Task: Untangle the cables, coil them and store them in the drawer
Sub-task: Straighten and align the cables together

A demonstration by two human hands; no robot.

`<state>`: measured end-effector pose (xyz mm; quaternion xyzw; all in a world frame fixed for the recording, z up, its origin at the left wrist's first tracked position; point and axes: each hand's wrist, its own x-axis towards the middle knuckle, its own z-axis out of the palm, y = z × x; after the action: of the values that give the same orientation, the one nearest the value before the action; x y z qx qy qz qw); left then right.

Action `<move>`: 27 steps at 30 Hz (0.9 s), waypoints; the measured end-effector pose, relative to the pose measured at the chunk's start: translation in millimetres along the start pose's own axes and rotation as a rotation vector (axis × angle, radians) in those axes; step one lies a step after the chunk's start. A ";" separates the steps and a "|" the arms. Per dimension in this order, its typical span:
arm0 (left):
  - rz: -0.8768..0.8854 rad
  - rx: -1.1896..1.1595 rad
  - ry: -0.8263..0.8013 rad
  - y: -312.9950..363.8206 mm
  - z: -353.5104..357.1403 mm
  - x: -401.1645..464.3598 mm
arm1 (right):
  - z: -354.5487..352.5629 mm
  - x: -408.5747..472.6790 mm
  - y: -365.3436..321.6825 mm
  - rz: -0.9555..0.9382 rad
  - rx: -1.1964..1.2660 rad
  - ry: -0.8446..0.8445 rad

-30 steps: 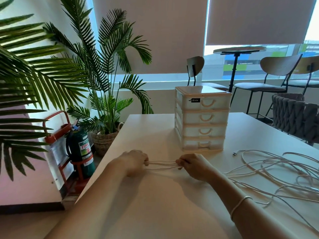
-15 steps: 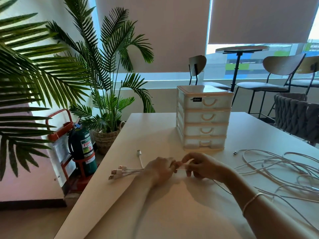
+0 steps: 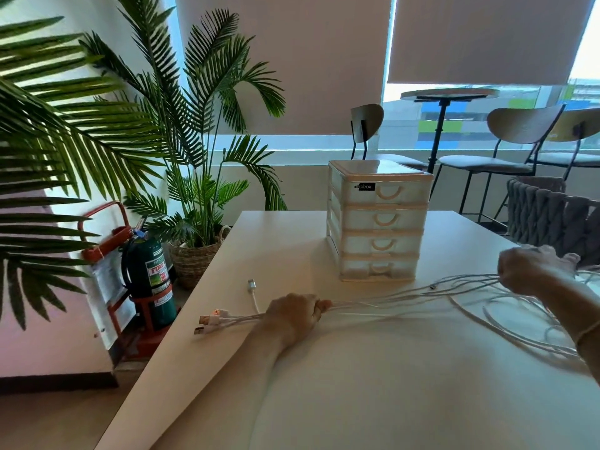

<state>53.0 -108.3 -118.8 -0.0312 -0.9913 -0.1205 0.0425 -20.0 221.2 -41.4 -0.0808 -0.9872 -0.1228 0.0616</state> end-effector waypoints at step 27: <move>0.061 -0.183 0.086 -3.4 -6.1 0.1 | 7.1 -75.4 -167.5 -0.529 0.767 -0.148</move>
<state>53.2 -113.1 -113.6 -0.0601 -0.9720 -0.2106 0.0856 23.9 51.9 -97.8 0.1935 -0.9498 0.2454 -0.0172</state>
